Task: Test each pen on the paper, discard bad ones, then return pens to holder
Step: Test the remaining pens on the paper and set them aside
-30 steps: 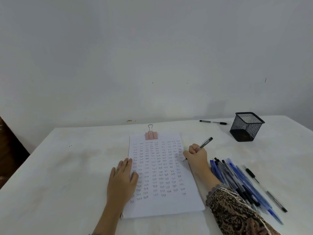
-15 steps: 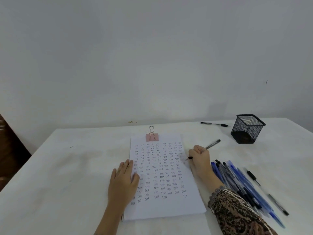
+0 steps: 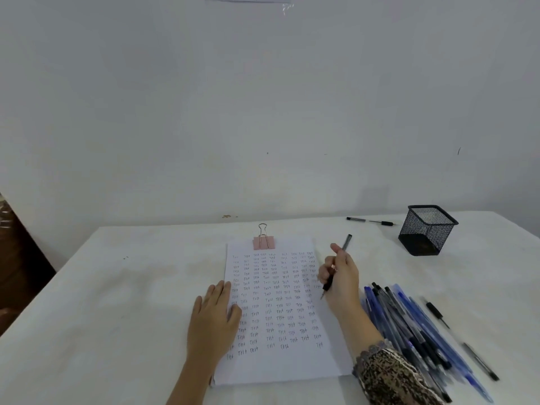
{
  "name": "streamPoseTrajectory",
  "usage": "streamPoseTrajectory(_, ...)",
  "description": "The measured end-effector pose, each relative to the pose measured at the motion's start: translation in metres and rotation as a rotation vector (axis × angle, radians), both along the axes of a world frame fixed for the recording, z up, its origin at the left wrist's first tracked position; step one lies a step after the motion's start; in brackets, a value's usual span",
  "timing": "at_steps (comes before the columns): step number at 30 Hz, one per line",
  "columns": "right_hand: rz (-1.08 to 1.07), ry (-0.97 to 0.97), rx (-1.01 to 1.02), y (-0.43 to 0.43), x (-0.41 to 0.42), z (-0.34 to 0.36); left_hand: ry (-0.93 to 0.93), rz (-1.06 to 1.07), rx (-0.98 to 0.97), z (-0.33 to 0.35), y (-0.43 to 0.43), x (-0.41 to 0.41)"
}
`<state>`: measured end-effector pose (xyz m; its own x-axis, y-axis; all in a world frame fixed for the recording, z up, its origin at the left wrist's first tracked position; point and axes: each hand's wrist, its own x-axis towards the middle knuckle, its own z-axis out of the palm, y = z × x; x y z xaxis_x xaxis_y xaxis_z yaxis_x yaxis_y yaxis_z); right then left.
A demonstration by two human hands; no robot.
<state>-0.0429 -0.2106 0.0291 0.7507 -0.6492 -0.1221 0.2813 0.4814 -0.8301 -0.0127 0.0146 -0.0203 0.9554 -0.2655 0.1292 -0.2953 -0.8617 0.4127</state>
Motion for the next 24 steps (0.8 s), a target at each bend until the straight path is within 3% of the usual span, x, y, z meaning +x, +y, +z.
streamPoseTrajectory(2,0.004,-0.023,0.188,0.002,-0.001,-0.002,-0.009,-0.003,-0.004,-0.001,0.000,0.000)
streamPoseTrajectory(5,0.017,-0.067,0.307,0.008,-0.004,-0.008,-0.011,-0.006,-0.009,-0.001,0.001,0.000)
streamPoseTrajectory(13,-0.020,-0.122,0.410,0.012,-0.022,-0.002,0.015,-0.012,-0.016,0.004,0.000,-0.002)
streamPoseTrajectory(15,0.001,0.047,0.144,0.000,-0.034,0.009,0.007,-0.014,-0.026,0.003,0.000,-0.002)
streamPoseTrajectory(20,-0.151,0.688,-0.959,-0.047,-0.071,0.025,0.002,-0.018,-0.007,0.000,0.001,0.000)
streamPoseTrajectory(22,-0.163,0.903,-1.083,-0.066,-0.084,0.021,0.006,-0.021,-0.002,0.000,0.001,0.000)
streamPoseTrajectory(24,-0.072,1.157,-1.061,-0.081,-0.094,0.019,0.009,-0.025,-0.003,-0.001,0.001,0.000)
